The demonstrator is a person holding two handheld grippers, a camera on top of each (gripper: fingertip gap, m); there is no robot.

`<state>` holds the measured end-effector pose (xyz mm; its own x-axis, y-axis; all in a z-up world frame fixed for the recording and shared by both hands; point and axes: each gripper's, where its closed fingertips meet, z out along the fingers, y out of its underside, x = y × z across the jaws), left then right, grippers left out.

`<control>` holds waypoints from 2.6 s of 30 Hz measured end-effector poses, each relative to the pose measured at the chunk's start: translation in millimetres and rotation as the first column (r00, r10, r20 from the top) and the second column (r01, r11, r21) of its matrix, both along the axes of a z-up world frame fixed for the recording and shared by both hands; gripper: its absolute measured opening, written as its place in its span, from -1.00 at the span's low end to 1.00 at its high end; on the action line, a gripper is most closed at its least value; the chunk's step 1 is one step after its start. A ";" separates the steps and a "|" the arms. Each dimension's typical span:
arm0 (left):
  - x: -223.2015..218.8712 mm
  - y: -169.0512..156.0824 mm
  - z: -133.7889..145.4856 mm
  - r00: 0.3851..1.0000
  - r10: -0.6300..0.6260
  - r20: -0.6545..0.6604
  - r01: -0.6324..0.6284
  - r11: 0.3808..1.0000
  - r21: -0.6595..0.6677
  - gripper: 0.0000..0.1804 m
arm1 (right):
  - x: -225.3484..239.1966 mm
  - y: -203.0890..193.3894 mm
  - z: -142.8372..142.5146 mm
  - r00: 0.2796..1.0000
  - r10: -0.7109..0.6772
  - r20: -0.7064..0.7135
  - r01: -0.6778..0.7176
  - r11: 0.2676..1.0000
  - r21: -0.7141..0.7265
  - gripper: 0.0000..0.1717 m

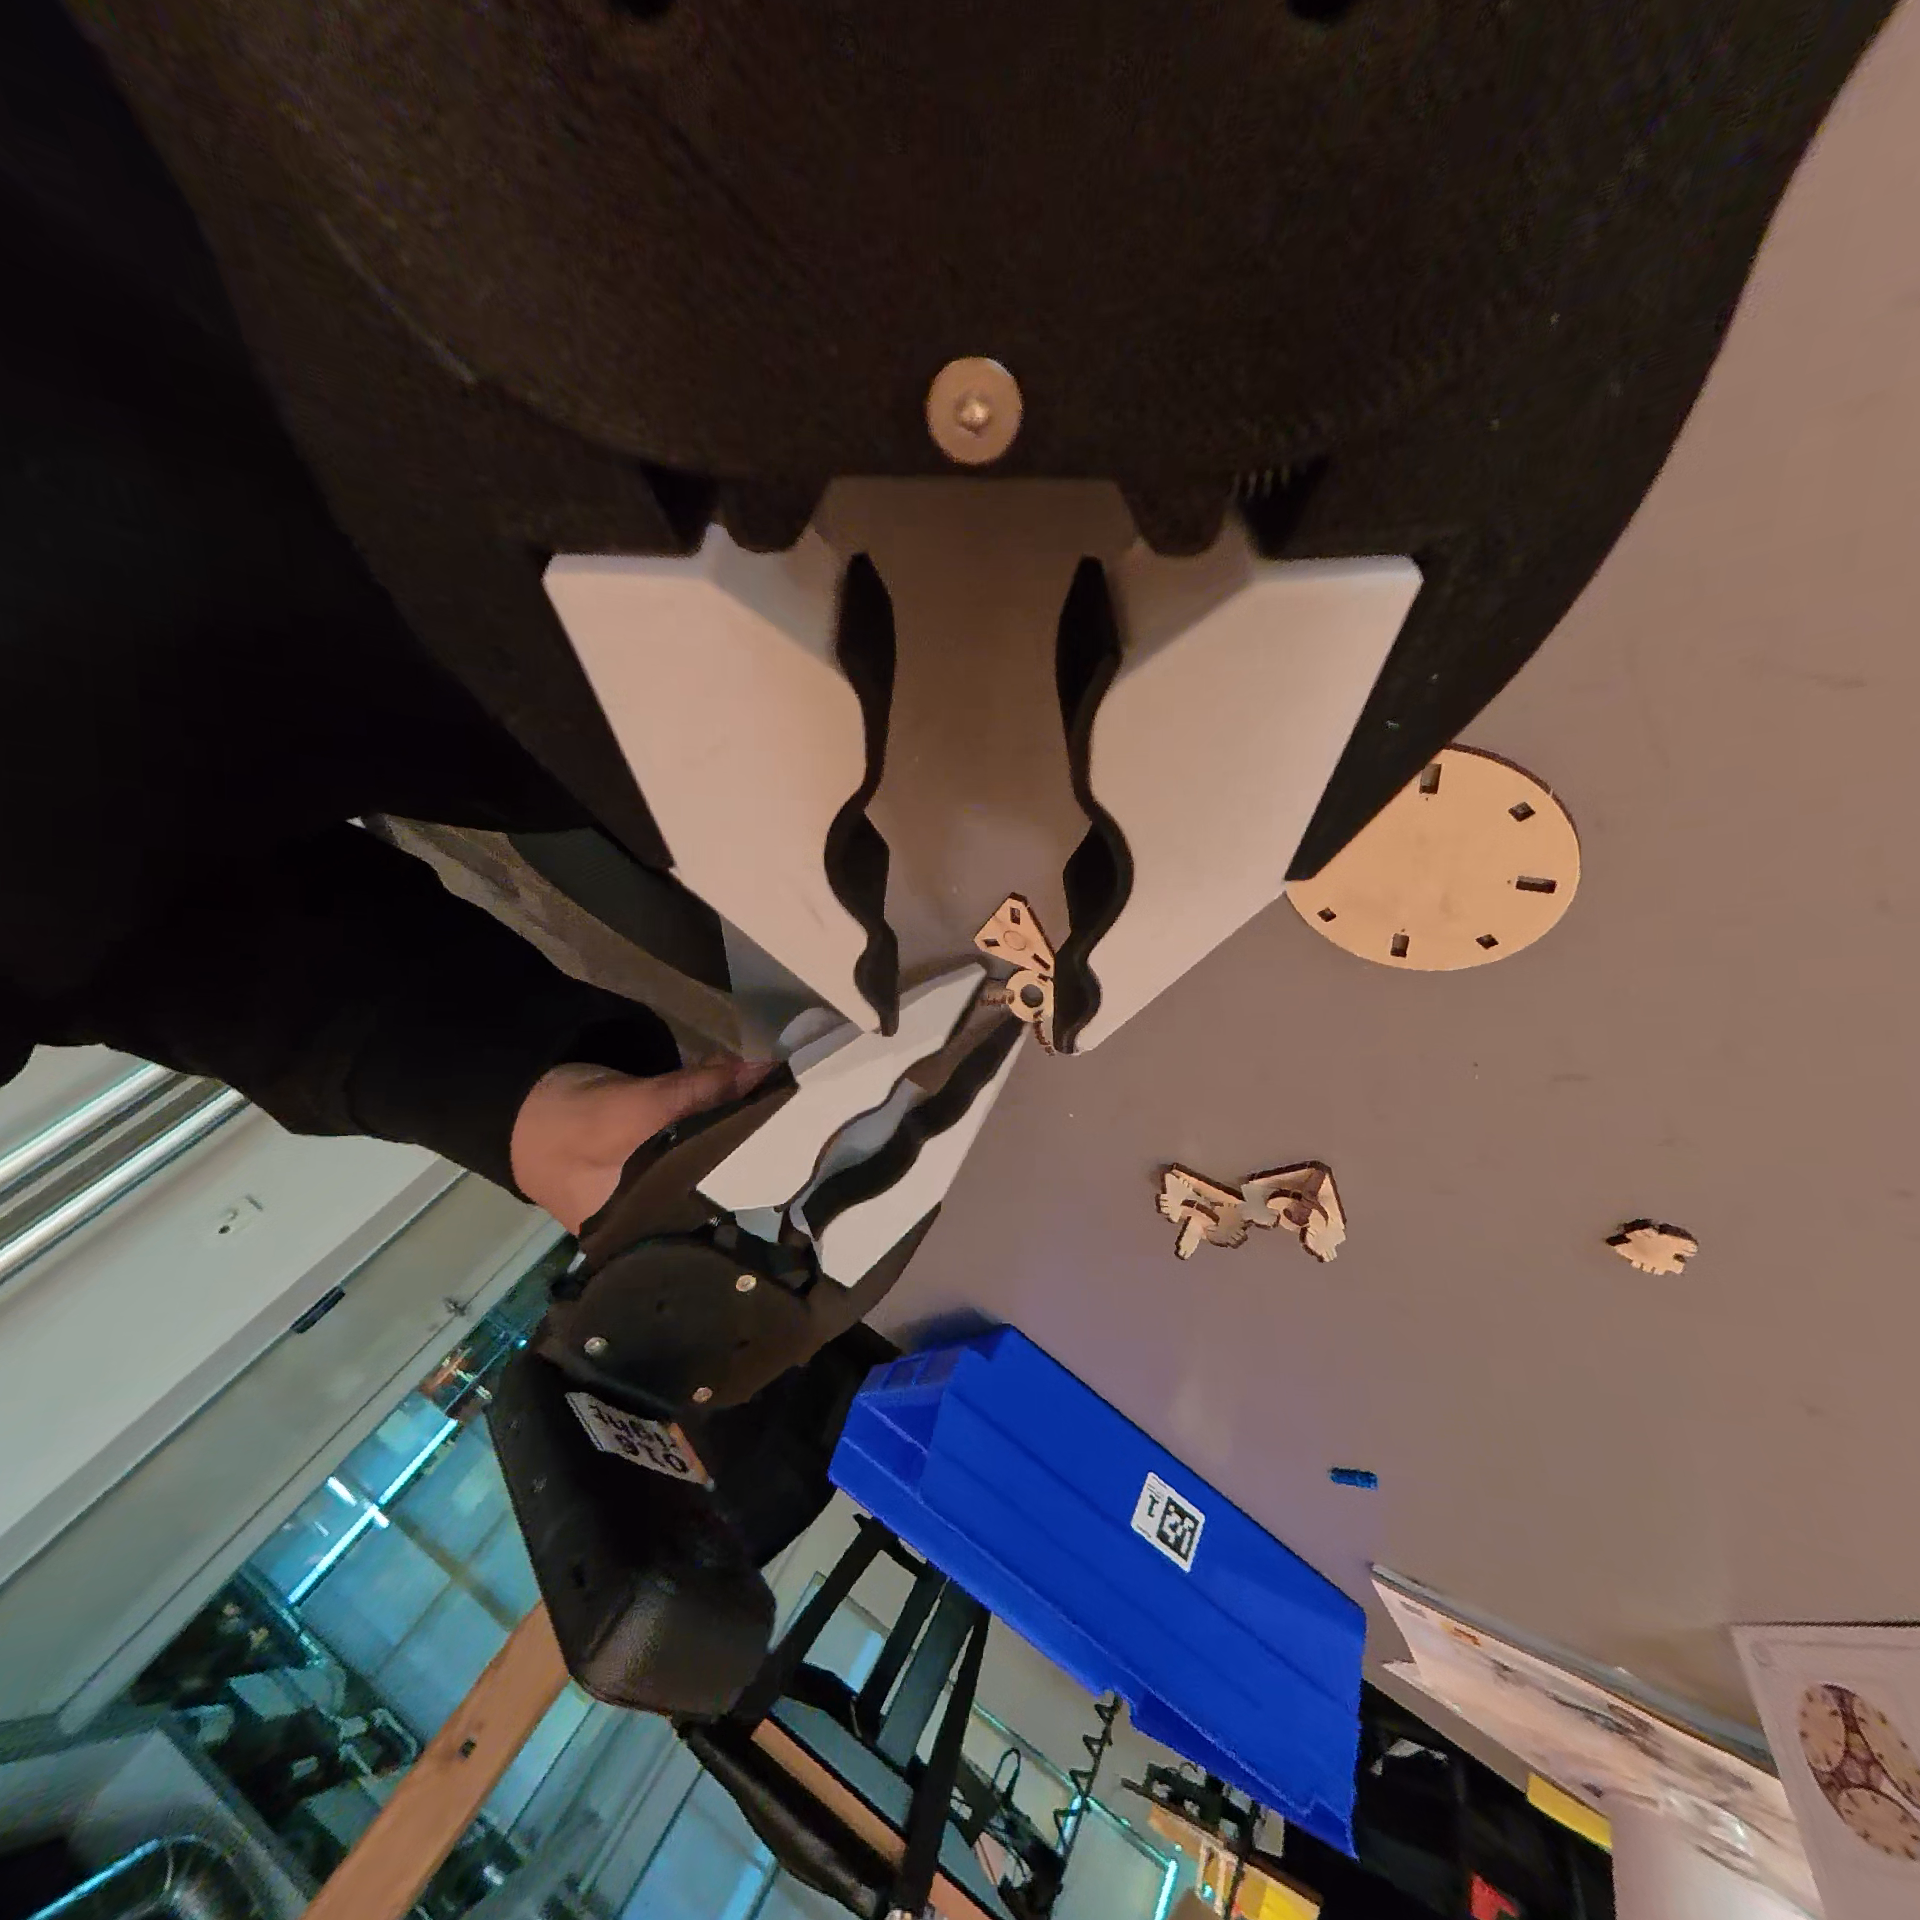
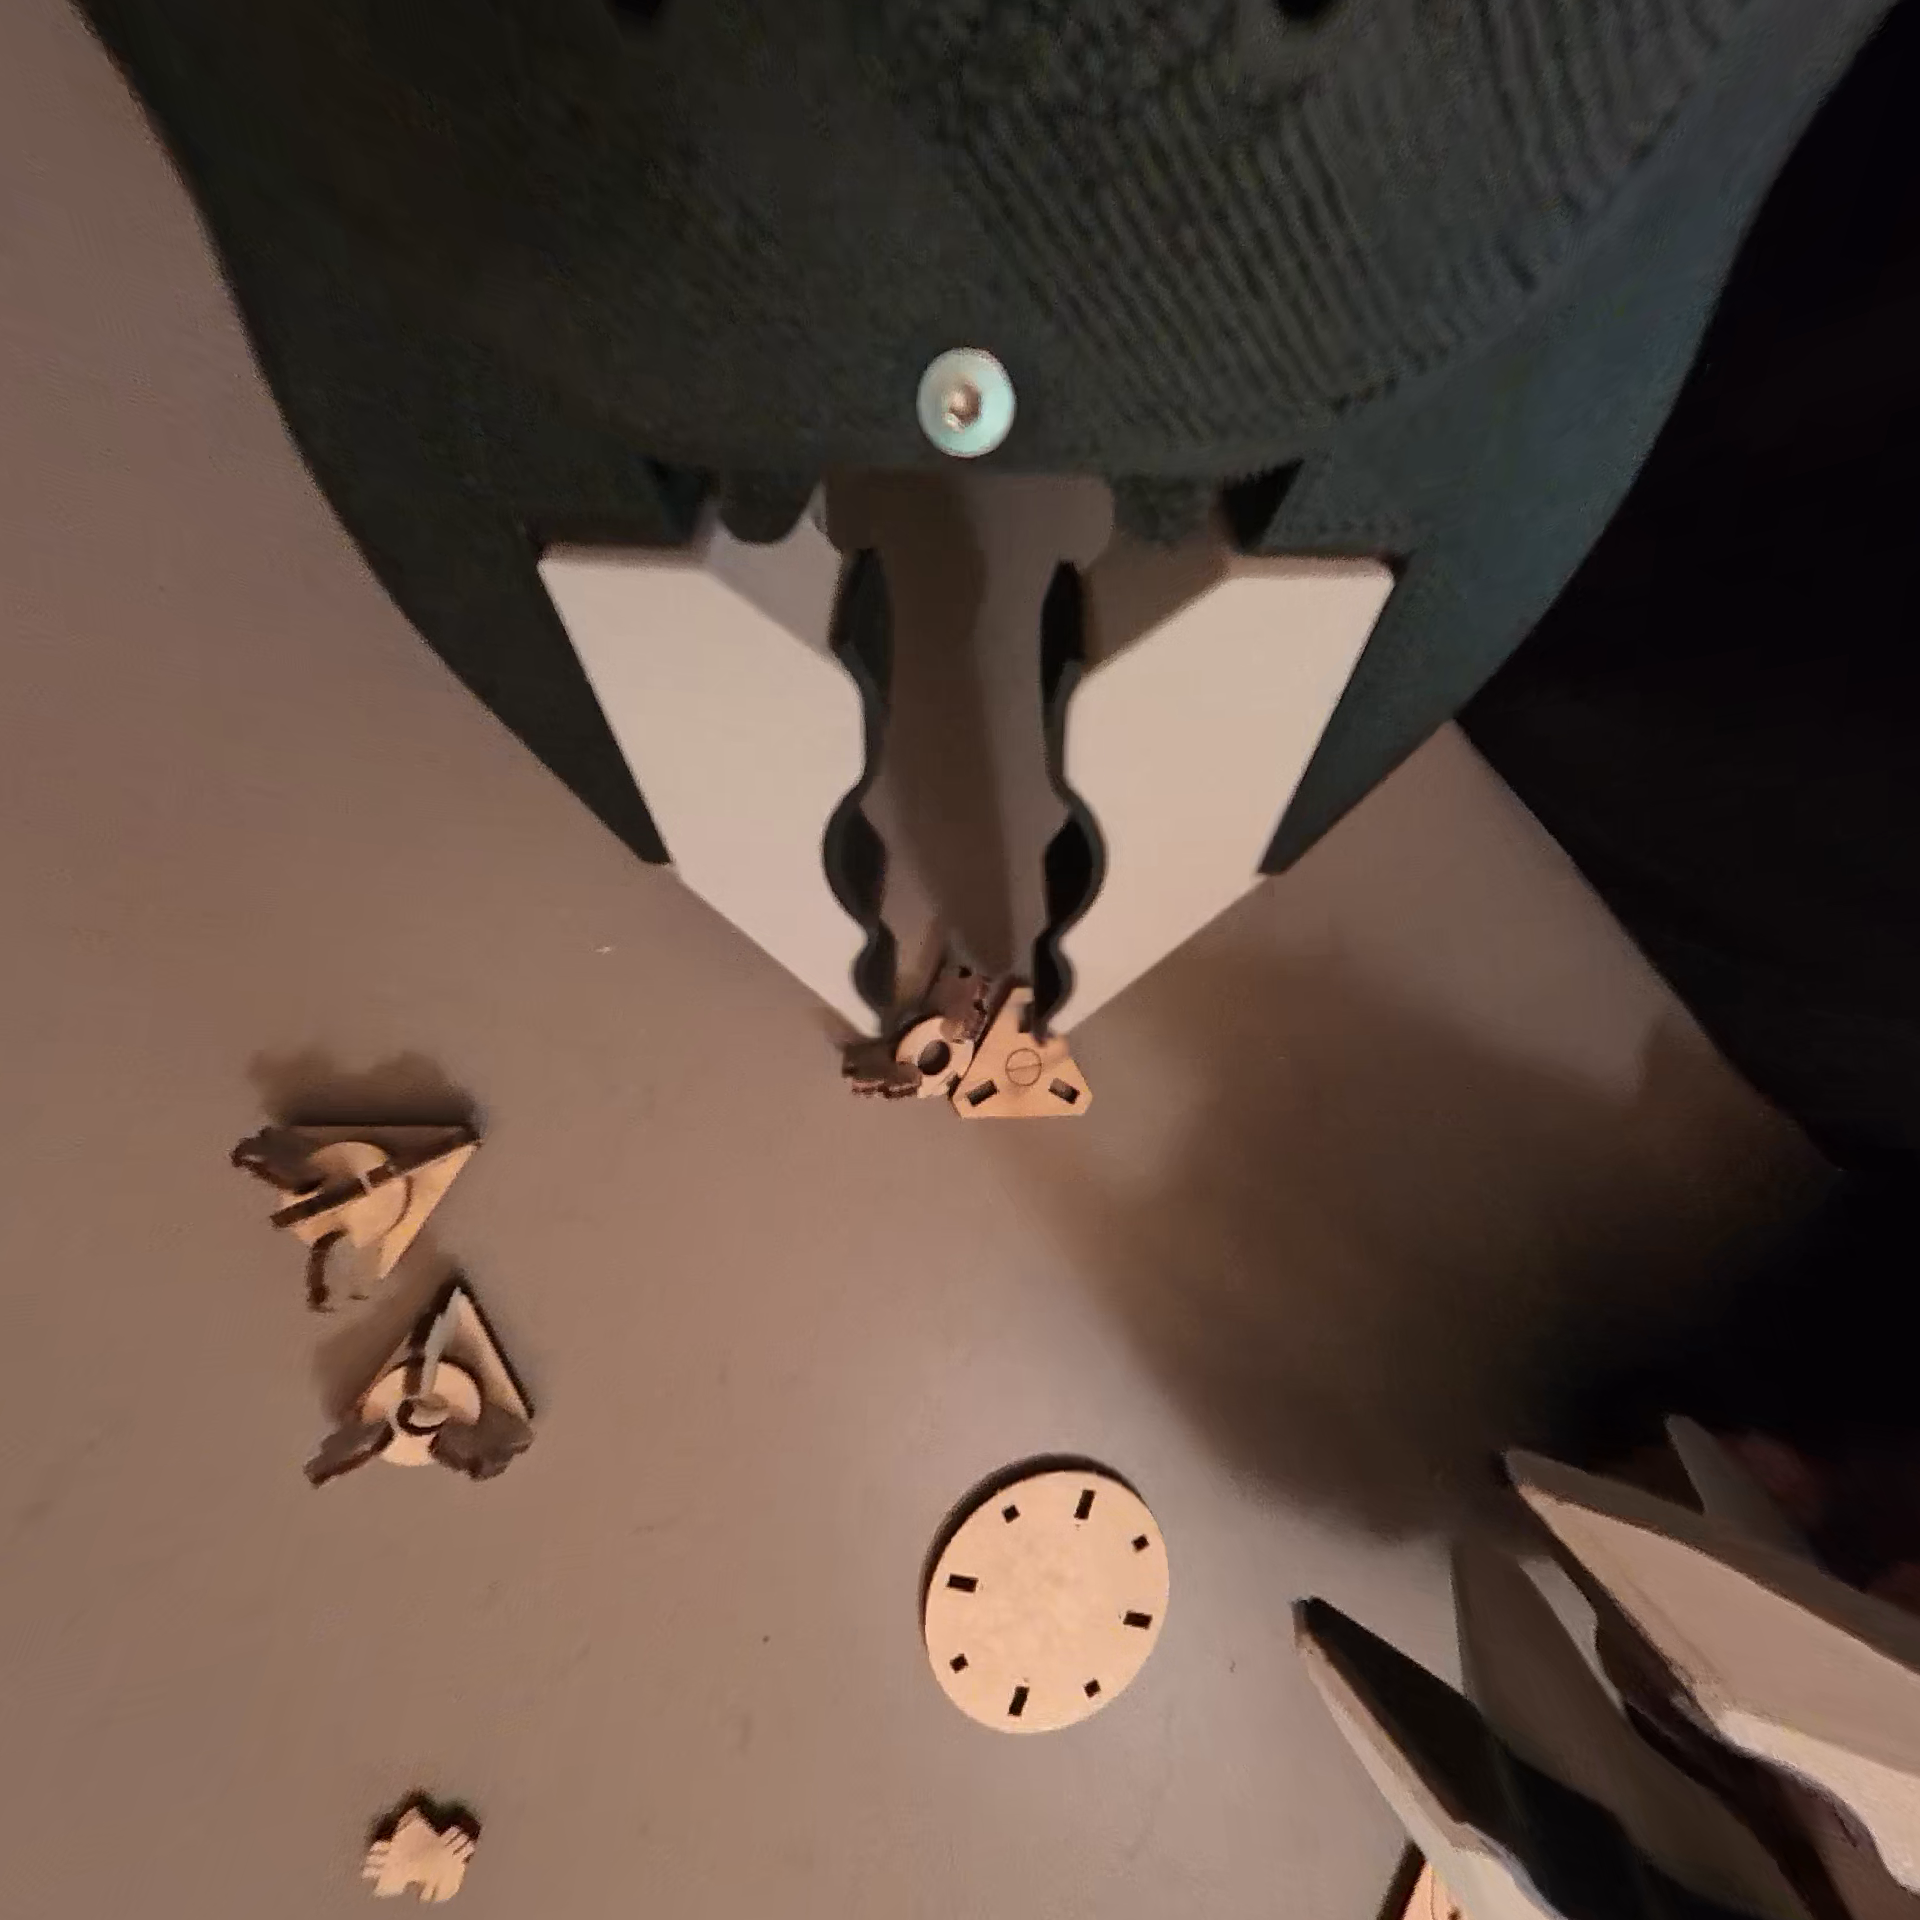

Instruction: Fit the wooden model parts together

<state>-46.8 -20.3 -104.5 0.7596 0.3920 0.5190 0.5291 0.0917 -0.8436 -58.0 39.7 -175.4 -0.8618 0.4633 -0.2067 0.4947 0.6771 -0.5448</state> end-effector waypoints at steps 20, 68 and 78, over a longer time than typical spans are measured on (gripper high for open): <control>3.5 9.8 -4.2 0.931 0.006 -0.364 -0.137 0.933 -0.334 -0.69 | 14.1 -36.0 58.4 0.999 0.002 -0.036 -0.007 0.990 -0.139 -0.99; 6.3 -14.1 30.8 0.968 -0.167 0.189 0.060 0.881 0.469 -1.00 | 7.8 -81.3 93.3 0.589 0.332 -0.736 -0.215 0.943 0.253 -0.74; 7.7 -12.9 30.0 0.960 -0.192 0.203 0.072 0.872 0.484 -0.99 | 8.5 -82.4 94.5 0.564 0.354 -0.746 -0.234 0.935 0.266 -0.77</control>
<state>-39.0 -33.2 -74.5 0.6173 -0.0374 0.7858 0.7423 0.3583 -0.5662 -49.5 -42.7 -80.9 -0.7584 0.1230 0.6401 -0.3110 0.7948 -0.5211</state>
